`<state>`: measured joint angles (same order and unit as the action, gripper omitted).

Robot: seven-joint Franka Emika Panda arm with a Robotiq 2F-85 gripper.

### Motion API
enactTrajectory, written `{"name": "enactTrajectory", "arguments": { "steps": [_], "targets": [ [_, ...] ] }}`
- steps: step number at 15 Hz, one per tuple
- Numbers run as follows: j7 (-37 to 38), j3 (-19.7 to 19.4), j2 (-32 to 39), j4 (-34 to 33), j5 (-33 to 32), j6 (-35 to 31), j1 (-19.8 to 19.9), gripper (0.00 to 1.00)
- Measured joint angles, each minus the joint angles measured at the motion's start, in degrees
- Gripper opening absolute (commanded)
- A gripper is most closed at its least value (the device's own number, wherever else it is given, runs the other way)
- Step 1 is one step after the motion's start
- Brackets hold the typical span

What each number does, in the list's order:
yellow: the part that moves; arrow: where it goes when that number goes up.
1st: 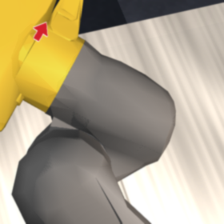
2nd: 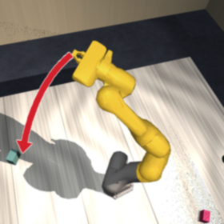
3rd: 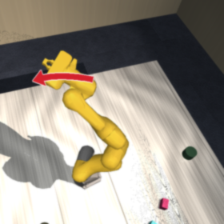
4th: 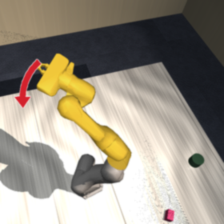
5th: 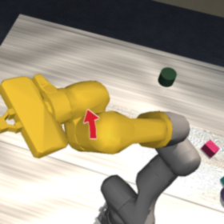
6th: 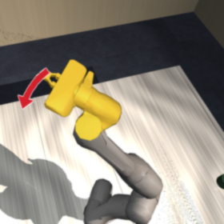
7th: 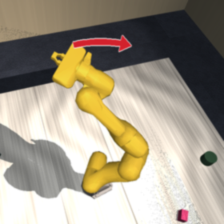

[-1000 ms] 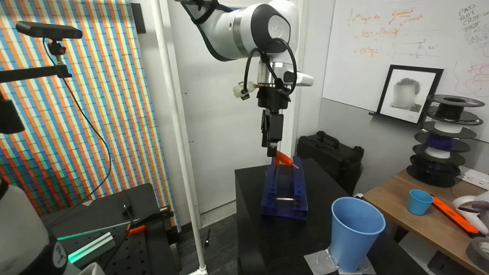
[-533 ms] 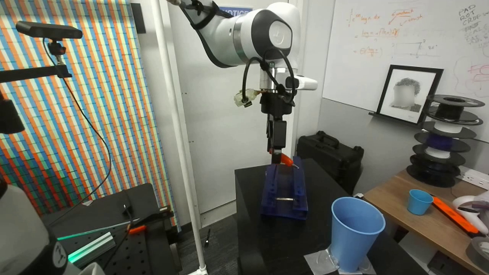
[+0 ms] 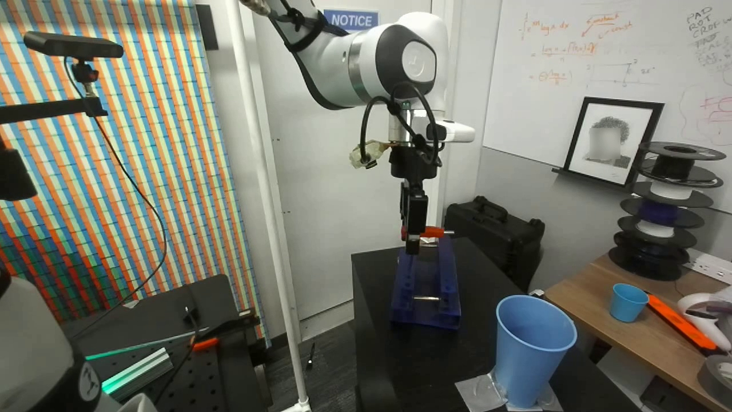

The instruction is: Put the red object on the blue rack in the blue cup

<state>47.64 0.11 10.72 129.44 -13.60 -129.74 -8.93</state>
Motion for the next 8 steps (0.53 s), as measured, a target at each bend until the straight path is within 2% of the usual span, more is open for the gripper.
{"name": "enactTrajectory", "arguments": {
  "steps": [4,7,8],
  "targets": [
    [0.1,-0.3,0.0,0.1,-0.9,0.0,0.0,0.06],
    [0.1,-0.4,0.0,0.2,-1.9,0.0,0.0,0.09],
    [0.0,-0.4,0.1,0.3,-2.4,0.0,0.0,0.05]
  ]
}}
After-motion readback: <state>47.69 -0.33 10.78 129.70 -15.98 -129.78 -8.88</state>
